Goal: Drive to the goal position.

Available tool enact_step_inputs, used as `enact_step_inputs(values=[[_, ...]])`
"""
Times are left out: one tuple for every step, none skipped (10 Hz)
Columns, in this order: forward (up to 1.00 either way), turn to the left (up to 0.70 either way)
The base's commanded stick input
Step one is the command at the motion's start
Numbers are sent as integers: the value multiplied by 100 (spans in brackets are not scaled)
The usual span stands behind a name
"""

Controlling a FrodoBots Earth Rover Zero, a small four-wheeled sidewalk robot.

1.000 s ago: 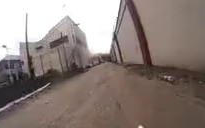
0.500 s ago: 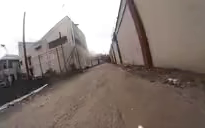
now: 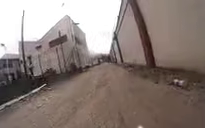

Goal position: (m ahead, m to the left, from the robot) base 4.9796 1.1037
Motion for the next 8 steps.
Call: enact_step_inputs(values=[[30,0],[30,0],[30,0],[30,0],[30,0],[30,0],[30,0],[30,0]])
